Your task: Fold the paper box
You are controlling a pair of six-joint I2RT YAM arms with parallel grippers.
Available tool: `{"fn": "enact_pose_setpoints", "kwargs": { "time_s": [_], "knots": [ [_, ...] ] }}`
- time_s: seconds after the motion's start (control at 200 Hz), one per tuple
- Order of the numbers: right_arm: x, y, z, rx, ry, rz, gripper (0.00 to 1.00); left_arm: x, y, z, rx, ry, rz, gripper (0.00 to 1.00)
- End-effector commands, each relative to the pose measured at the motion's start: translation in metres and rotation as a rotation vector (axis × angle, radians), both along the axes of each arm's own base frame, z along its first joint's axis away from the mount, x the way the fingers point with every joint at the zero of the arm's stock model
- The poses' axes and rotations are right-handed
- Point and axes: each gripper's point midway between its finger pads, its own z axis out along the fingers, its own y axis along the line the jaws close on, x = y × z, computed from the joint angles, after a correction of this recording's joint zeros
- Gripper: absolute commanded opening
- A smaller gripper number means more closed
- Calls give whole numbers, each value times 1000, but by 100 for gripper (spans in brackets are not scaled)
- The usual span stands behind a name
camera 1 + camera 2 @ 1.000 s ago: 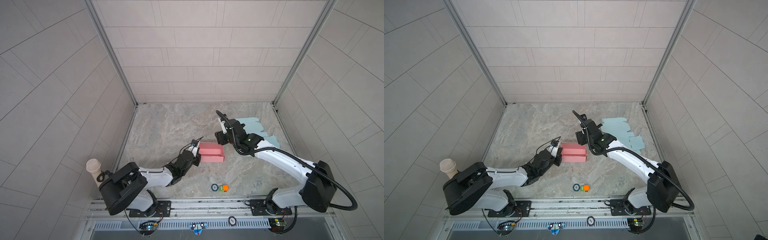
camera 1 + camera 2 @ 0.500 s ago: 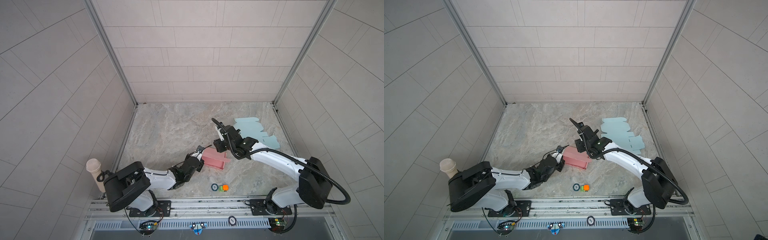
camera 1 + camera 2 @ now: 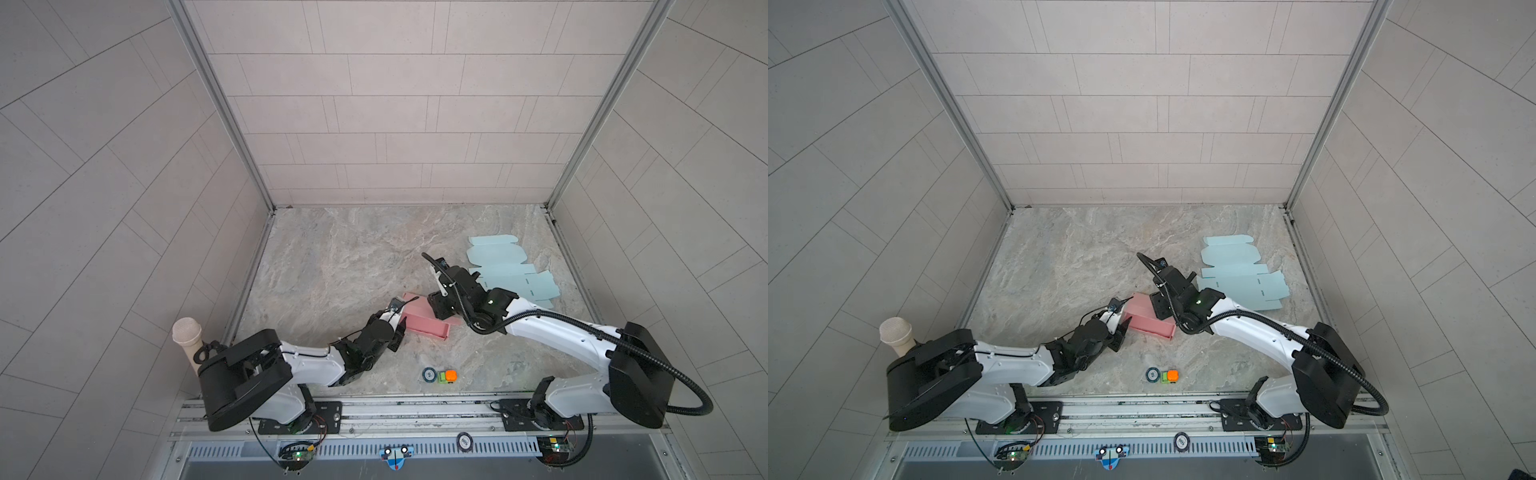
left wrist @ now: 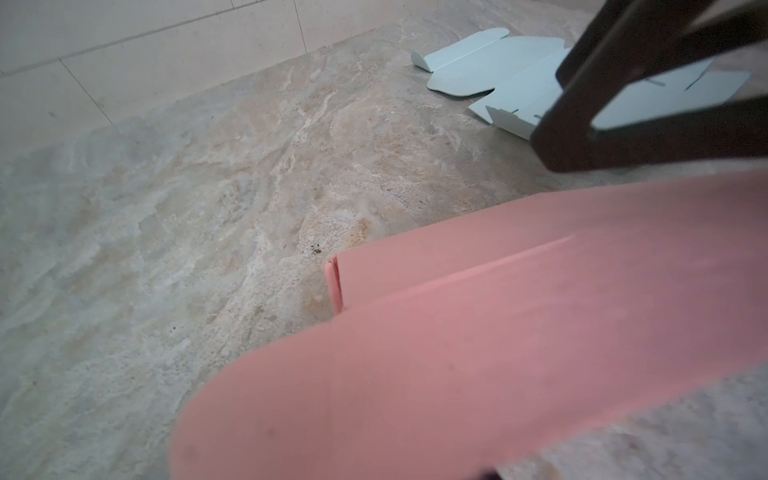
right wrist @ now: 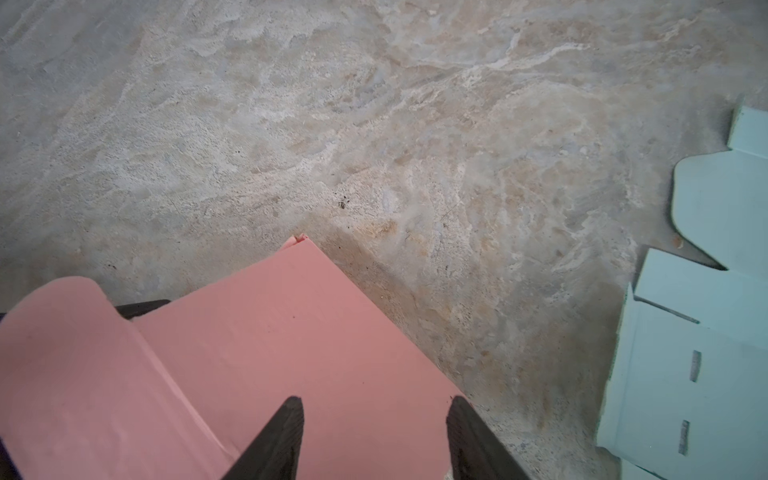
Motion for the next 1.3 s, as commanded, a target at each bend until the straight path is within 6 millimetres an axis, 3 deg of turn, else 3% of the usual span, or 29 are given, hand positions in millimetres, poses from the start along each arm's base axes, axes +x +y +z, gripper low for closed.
{"fn": "enact_pose_setpoints", "kwargs": {
  "time_s": [0.0,0.23,0.536,0.716,0.946,1.076,1.297],
  "knots": [
    [2,-2,12,28,-42,-34,58,-12,7,-1,-33,38,-15,61],
    [-1,-3,7,27,-36,-30,58,-26,11,17,-21,134,-40,100],
    [-7,-2,3,53,-25,-24,58,-42,12,44,-39,290,-67,100],
    [-10,-2,-2,67,-15,-21,58,-37,23,69,-198,334,-51,100],
    [-14,-3,-6,79,-6,-20,58,-5,36,89,-337,372,27,100],
    [-15,-5,-10,75,1,-22,58,17,27,93,-380,384,42,100],
    [-19,-11,-14,66,3,-32,58,40,4,73,-343,440,25,100]
  ]
}}
